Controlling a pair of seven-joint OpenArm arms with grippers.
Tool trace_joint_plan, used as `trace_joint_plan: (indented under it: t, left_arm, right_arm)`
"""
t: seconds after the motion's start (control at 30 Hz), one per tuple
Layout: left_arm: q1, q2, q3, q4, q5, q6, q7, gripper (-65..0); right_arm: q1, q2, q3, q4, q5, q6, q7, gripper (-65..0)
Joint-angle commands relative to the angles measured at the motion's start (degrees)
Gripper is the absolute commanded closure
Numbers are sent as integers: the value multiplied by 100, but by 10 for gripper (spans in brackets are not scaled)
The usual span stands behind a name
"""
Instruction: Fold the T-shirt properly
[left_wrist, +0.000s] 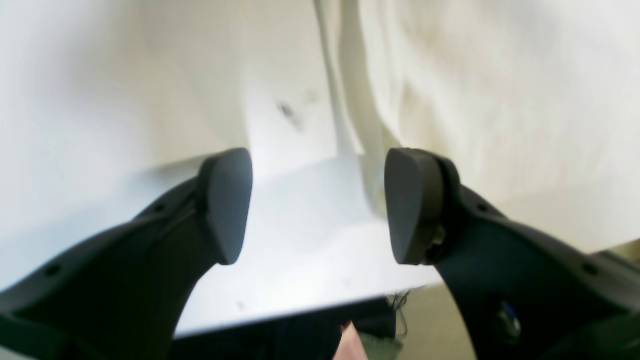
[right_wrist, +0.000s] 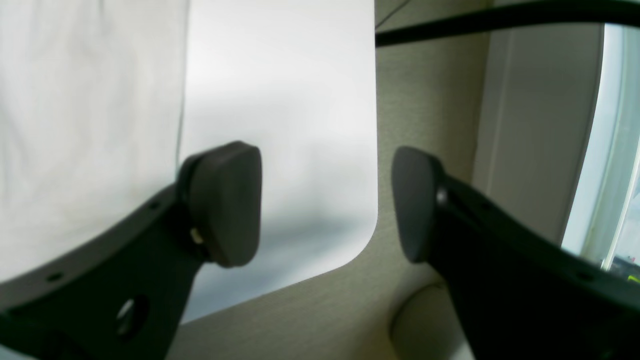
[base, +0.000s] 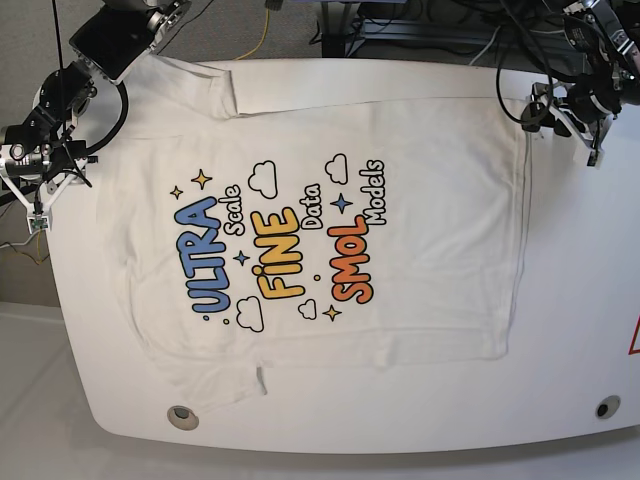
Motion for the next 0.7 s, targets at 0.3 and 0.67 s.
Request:
trace_joint_plan:
  t: [0.3,0.67]
  left_arm:
    - [-76,187,328,-566,287,40,345,-401]
    - [-32,485,636,-566,287,40,433,-401]
  right_arm:
    - [-55,118,10,128,-21,30,58,-418]
    - [-64,144,10,128,-48,30,58,-418]
